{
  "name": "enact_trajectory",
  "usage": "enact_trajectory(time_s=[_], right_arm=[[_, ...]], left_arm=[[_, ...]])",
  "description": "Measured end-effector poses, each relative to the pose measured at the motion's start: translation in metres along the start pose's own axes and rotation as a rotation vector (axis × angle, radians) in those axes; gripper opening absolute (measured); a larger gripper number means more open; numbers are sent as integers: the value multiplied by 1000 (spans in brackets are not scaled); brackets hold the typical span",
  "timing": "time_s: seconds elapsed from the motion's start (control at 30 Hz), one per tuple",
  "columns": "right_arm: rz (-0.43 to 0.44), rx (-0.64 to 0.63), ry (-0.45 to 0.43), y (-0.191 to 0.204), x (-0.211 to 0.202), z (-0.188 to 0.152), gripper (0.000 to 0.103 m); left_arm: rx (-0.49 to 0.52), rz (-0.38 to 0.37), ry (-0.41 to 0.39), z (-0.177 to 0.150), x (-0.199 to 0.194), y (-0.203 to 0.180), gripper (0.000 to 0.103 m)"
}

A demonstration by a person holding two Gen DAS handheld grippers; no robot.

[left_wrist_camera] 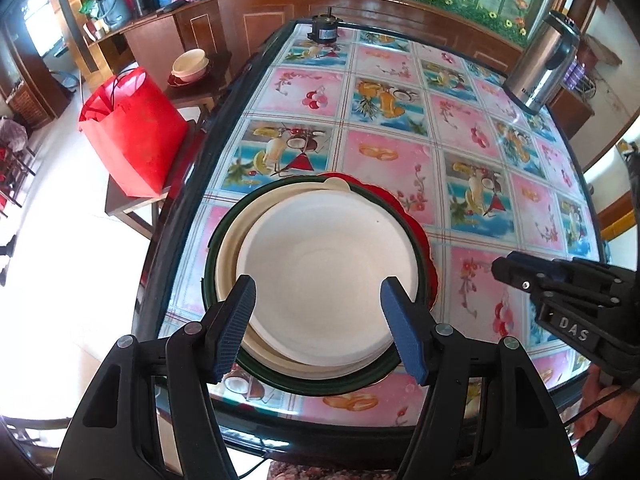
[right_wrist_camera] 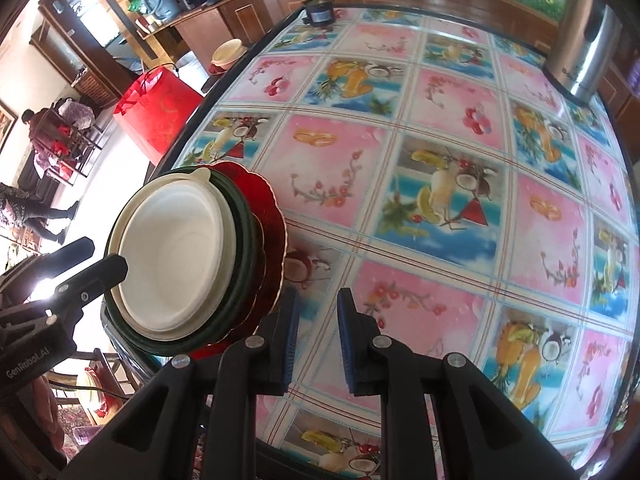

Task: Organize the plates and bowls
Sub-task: 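Open both tools and withdraw from the stacked plates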

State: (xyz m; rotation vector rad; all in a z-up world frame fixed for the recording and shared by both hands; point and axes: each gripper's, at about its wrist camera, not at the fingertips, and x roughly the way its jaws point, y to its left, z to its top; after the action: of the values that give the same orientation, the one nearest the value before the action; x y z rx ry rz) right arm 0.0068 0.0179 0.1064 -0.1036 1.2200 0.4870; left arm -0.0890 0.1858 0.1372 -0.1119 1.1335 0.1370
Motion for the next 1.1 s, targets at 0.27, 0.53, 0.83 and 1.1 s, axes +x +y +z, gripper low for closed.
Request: enact_trajectory(time_s=[0.27,0.53,0.83,1.1], right_arm=[[10,-30,-47,16,-9,-5,18],[-1,-25,-39,18,-4,-15,18],[-3,-4,-30,15,-2,-22,18],[6,-5,-34,21,-4,-25,18]], left_arm=[[32,-21,-19,-7,-6,-5,66],[78,-54,-48,-10,-16,-16,66],[105,-47,-63,-10,-20,-20,66],[119,-12,-80,-12,-21,-20,70]])
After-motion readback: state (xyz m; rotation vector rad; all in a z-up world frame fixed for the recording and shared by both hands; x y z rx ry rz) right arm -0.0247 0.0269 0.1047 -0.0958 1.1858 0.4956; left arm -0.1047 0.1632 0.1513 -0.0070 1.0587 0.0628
